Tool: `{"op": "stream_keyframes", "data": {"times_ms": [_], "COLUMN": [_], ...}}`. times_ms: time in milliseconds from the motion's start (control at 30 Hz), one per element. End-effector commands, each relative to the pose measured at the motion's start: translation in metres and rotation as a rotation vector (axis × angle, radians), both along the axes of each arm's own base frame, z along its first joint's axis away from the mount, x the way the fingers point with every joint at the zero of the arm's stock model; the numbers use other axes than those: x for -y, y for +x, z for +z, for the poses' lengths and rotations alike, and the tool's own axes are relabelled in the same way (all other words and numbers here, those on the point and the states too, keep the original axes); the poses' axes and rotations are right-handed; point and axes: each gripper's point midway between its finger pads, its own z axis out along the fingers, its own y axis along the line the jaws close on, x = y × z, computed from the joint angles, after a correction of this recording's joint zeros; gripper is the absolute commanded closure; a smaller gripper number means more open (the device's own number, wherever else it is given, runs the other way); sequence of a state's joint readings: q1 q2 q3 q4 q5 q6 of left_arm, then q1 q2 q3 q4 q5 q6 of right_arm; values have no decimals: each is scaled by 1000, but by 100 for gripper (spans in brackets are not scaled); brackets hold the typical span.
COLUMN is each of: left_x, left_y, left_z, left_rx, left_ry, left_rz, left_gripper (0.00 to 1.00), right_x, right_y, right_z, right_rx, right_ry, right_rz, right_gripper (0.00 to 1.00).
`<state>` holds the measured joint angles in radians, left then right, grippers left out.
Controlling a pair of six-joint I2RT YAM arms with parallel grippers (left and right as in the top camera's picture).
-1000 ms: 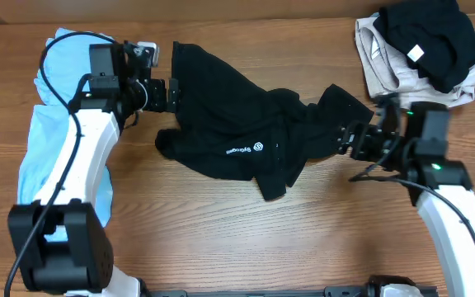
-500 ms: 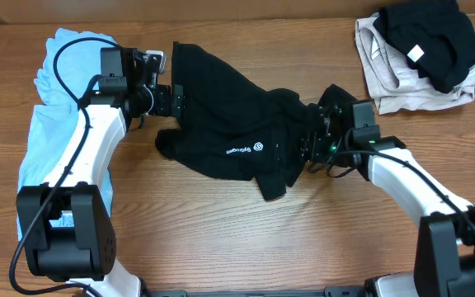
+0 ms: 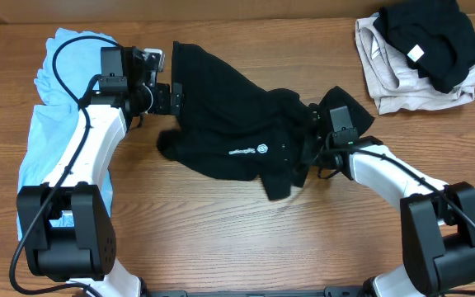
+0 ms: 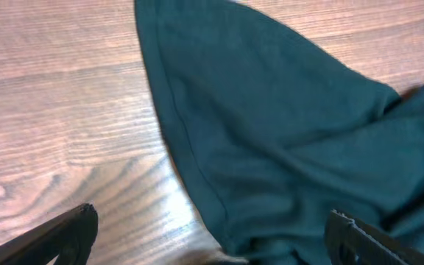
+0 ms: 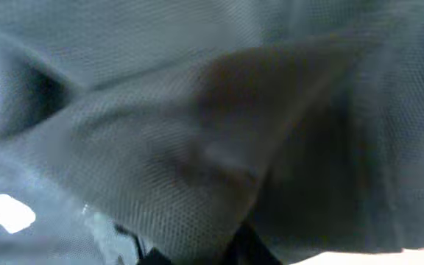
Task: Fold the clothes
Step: 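Grasp the black shirt's left and right edges with both grippers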
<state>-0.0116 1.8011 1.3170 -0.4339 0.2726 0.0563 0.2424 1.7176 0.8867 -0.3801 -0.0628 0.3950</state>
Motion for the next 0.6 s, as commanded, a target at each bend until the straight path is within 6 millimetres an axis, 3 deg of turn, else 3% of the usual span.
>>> {"op": "stream_keyframes", "data": {"times_ms": [0, 133, 267, 300, 367, 433, 567], "left_x": [-1, 0, 7, 13, 20, 24, 26], "left_y": [15, 30, 43, 46, 49, 53, 63], "left_z": [4, -10, -51, -73, -94, -109, -124], "left_rx": [52, 78, 54, 29, 18, 12, 25], "left_ry": [22, 22, 12, 3, 3, -4, -33], "left_rz": [-6, -5, -12, -12, -23, -15, 53], "left_gripper": [0, 0, 0, 0, 0, 0, 1], "right_x": [47, 69, 70, 71, 71, 71, 71], "right_y": [13, -7, -30, -35, -40, -42, -40], "right_z": [17, 25, 38, 44, 50, 56, 70], "right_rx": [31, -45, -100, -103, -101, -93, -47], "right_ry": [-76, -58, -22, -22, -21, -21, -14], "right_rz": [-141, -176, -156, -156, -156, -156, -157], "right_gripper": [96, 96, 96, 73, 21, 6, 4]}}
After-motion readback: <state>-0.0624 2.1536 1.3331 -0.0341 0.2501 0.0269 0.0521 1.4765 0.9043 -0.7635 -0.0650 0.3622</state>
